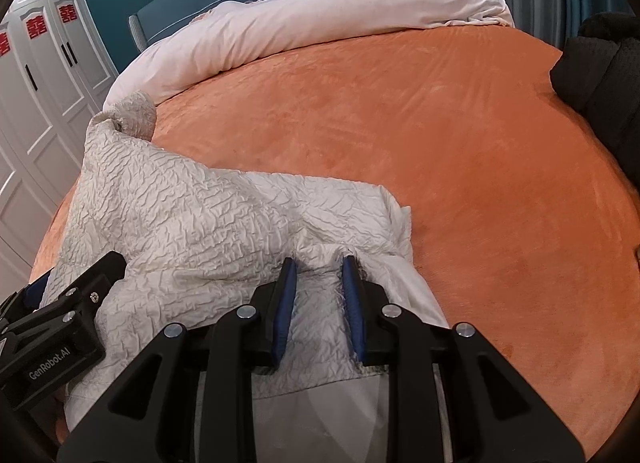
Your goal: Fold large clothes
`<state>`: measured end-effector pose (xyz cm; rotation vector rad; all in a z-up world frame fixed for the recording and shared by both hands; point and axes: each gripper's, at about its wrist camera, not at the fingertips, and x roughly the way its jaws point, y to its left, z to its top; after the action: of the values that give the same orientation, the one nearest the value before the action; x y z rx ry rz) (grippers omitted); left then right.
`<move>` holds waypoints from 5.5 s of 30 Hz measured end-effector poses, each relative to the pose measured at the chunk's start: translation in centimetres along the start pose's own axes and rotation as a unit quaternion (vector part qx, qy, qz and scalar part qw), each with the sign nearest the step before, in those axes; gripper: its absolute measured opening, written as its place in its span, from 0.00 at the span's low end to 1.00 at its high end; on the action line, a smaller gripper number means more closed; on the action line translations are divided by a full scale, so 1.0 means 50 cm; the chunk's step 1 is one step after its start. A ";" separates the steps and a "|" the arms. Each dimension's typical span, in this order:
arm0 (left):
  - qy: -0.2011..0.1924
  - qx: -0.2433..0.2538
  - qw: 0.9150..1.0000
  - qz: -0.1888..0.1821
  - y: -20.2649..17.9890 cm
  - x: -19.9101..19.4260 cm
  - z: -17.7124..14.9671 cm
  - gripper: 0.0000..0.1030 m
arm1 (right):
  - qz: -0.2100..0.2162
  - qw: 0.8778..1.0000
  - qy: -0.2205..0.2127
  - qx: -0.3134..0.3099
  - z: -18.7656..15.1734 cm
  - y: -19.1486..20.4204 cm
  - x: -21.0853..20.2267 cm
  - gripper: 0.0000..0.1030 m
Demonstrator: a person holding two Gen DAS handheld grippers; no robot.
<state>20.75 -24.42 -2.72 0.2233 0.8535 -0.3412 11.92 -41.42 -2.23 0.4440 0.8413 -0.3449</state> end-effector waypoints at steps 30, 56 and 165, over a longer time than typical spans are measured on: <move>0.125 -0.147 0.960 -0.203 0.315 -0.235 -0.211 0.41 | 0.153 0.970 0.160 0.098 -0.188 0.035 -0.188 0.41; 0.114 -0.221 0.948 -0.198 0.489 -0.169 -0.196 0.85 | 0.155 0.967 0.157 0.130 -0.130 0.105 -0.129 0.85; -0.003 -0.048 0.999 0.020 0.407 -0.229 -0.097 0.89 | 0.131 0.974 0.109 -0.152 -0.053 0.358 -0.177 0.05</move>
<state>18.18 -1.71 4.11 0.1487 0.8557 -0.2625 12.99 -23.74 7.36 0.3039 1.0172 0.0791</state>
